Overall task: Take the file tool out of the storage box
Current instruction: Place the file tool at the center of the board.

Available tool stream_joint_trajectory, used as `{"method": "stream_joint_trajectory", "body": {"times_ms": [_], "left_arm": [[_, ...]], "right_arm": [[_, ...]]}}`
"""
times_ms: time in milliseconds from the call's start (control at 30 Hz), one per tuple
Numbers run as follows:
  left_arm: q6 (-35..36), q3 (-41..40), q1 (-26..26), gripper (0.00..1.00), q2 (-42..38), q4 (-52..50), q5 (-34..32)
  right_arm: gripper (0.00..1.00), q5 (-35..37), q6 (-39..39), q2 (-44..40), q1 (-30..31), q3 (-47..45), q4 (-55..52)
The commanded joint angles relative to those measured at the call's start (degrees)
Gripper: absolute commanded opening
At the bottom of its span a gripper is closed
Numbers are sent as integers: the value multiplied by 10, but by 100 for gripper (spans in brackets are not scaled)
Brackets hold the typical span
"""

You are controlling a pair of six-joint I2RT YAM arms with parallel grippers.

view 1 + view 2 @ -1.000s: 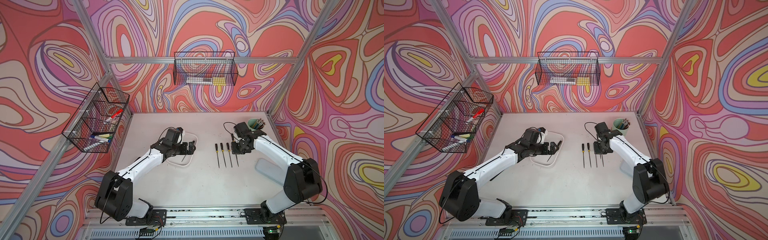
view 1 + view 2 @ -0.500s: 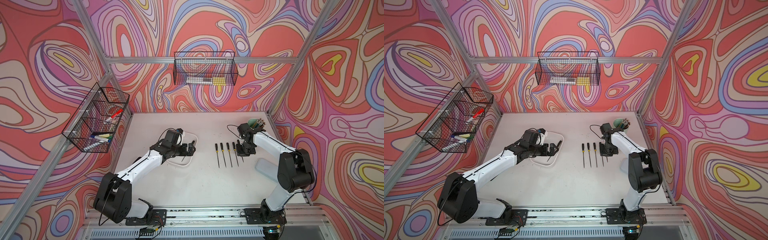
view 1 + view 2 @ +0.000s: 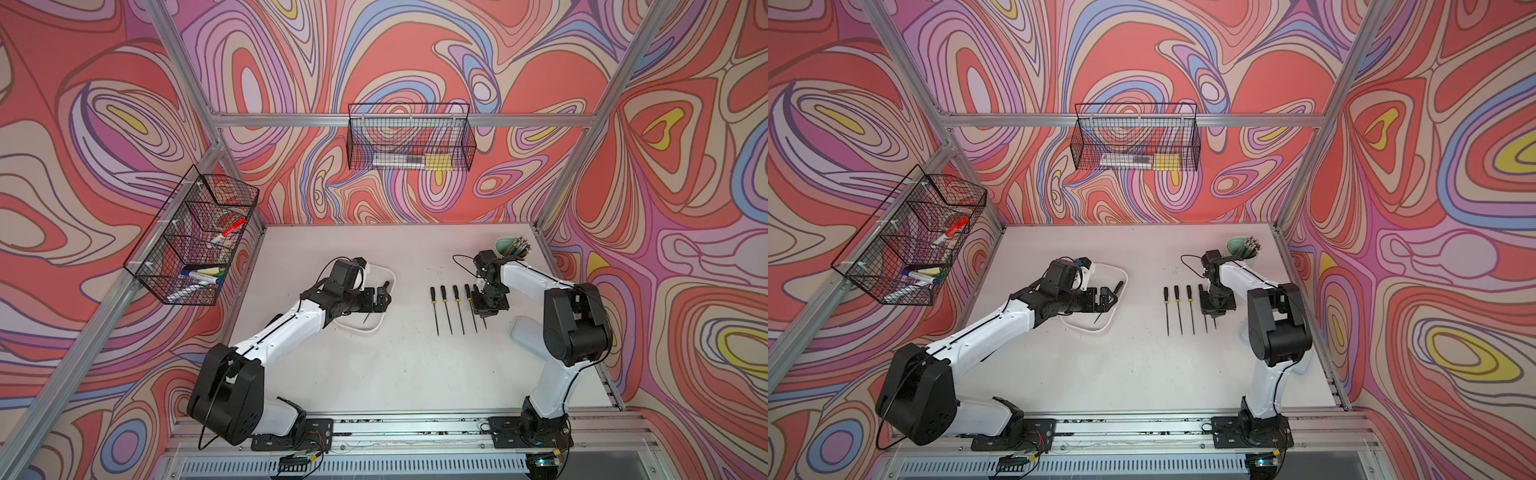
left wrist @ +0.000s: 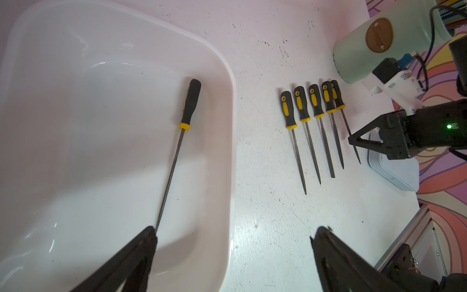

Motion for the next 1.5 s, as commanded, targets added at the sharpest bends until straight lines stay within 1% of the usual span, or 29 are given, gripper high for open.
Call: {"method": "stream_joint_trajectory", "body": {"times_ms": [0,267,433,467,567,633,733,900,933,1033,1133,1200,1300,1367,1467], "left_arm": [[11,-3,0,99,7,8,-2],[14,1,-1,99,18,4,-10],[23,7,-1,99,25,-5,-29],[26,11,0,99,28,-9,-37],[42,24,1,99,41,-17,-51],[49,37,0,99,54,-26,-58],[56,57,1,98,70,-33,-76],[76,112,0,92,120,-62,-105],[78,126,1,91,133,-70,-108],[80,161,0,85,175,-83,-136],[89,195,1,78,217,-92,-153],[94,222,1,73,248,-101,-157],[101,252,1,64,286,-108,-157],[103,268,0,59,306,-110,-152],[107,284,1,51,330,-110,-151]], "right_arm": [[0,7,-7,15,-7,11,7],[0,16,-7,35,-8,7,16],[0,15,-7,40,-9,1,23],[5,16,-7,40,-9,-1,24],[10,16,-7,34,-9,-5,25],[18,16,-5,28,-8,-8,27],[36,21,-3,14,-8,-11,26],[51,0,1,-46,-8,-9,31],[53,-10,3,-54,-8,-10,34],[63,-38,7,-117,-7,-19,48],[76,-75,9,-168,-7,-36,69],[86,-117,10,-203,-6,-53,90],[97,-171,15,-243,-6,-77,120],[98,-194,20,-262,-6,-89,136],[98,-207,23,-273,-6,-96,141]]}}
